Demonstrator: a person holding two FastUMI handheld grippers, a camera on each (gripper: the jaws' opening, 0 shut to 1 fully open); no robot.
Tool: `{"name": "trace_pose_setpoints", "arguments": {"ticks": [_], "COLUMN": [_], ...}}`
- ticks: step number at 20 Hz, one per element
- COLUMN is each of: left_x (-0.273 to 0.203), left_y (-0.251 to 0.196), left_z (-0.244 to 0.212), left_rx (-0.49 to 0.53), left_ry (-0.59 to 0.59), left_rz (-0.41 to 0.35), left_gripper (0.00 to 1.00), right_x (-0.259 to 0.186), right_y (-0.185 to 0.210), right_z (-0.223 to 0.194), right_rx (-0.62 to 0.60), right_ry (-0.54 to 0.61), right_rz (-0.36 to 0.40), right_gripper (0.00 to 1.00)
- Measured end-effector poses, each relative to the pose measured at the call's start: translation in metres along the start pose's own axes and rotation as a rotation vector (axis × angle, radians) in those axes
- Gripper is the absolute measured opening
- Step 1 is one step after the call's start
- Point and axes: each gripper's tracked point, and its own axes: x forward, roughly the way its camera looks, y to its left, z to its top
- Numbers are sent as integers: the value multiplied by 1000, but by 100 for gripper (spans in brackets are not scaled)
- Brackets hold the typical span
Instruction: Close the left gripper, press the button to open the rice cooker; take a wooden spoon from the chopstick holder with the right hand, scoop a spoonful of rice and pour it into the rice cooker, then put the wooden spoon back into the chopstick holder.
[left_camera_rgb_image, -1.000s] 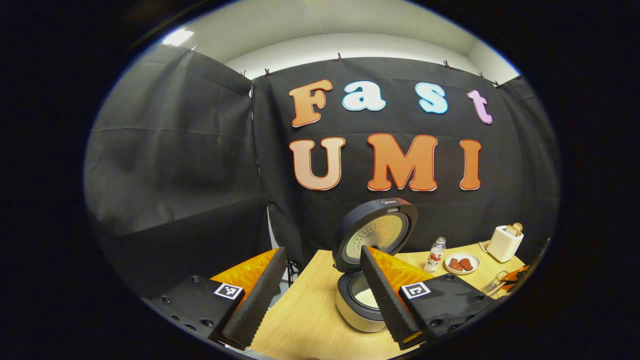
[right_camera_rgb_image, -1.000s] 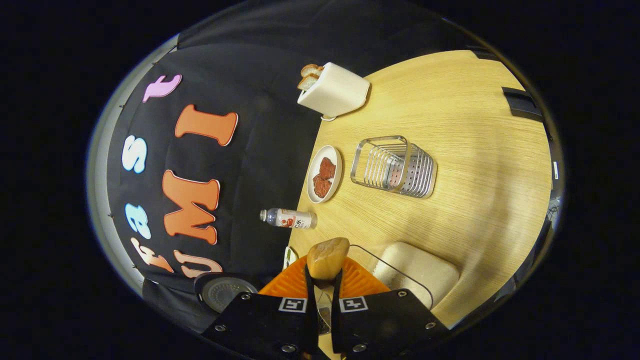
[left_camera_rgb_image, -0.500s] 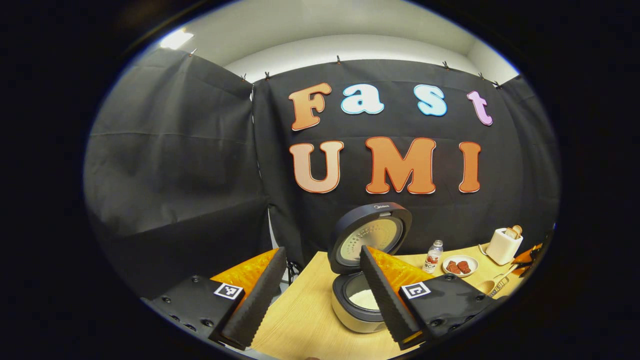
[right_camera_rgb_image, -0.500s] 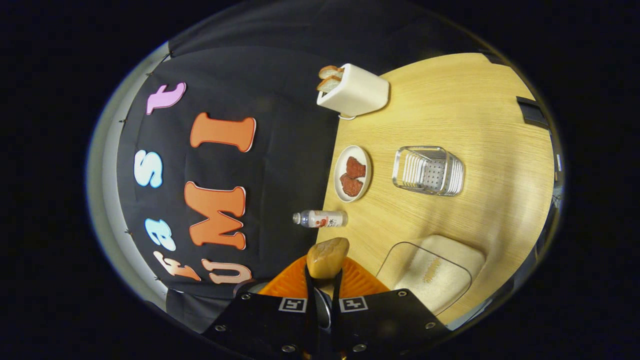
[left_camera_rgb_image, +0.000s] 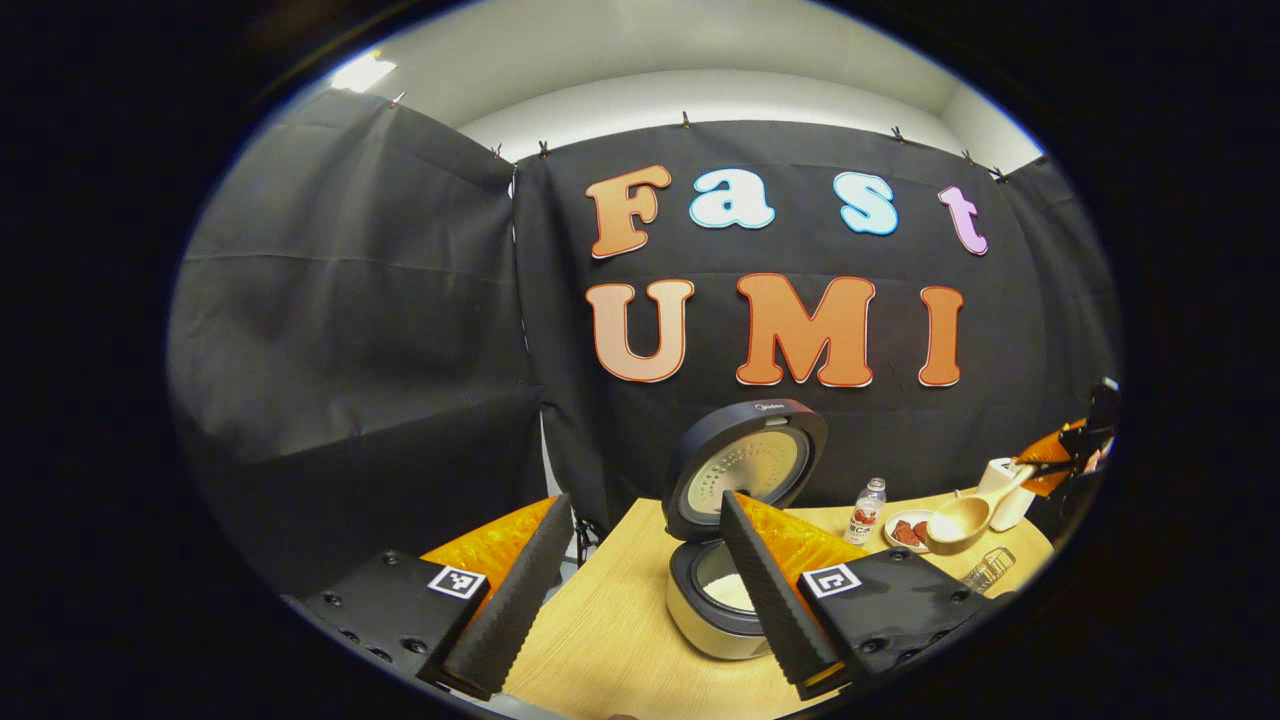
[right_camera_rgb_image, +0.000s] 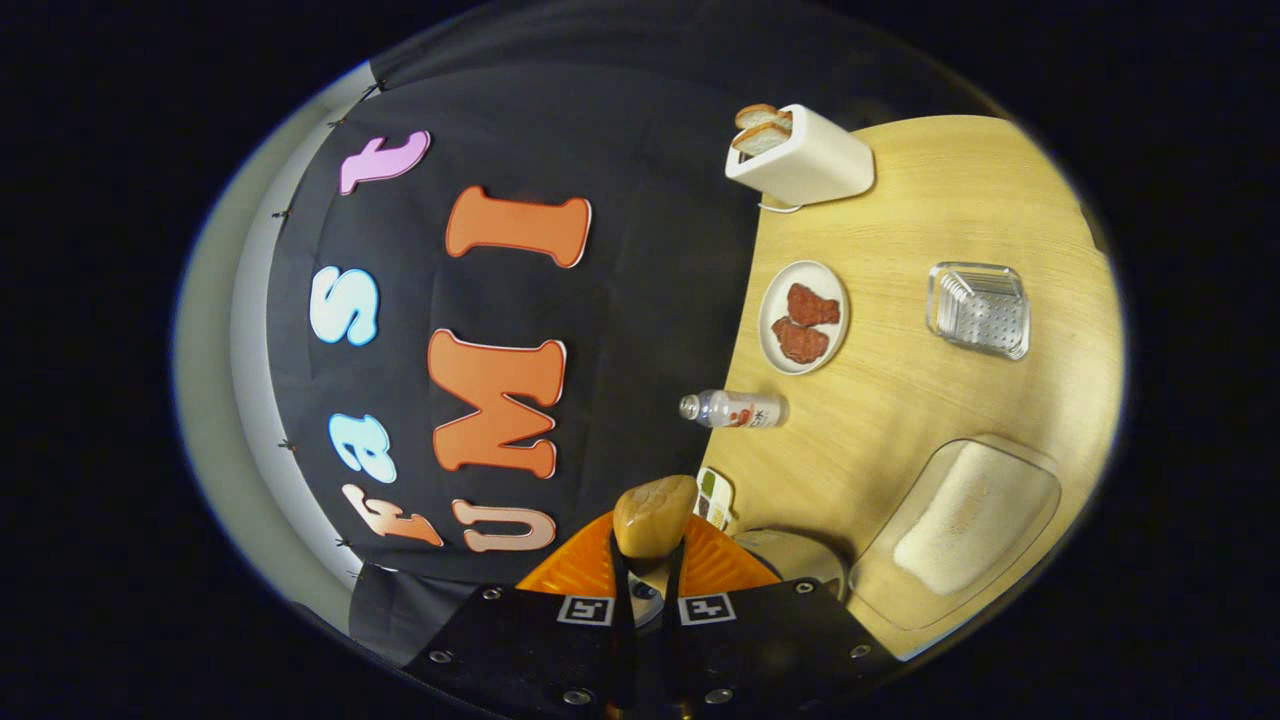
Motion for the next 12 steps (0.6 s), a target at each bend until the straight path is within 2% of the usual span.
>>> {"name": "trace_pose_setpoints", "arguments": {"ticks": [4,12], "left_x": [-6,-8], "left_y": [-3,-9], "left_z": [-2,-14], "left_rx": [5,-1], "left_ry": [-4,20], "left_rz": [-14,-53], "left_gripper": [99,100], "right_x": [20,54], "right_y": [41,83], "right_z": [-20,-64], "right_rx": [-56,-189], "right_ry": [8,54], "right_rz": [54,95], "right_gripper": [9,9]}}
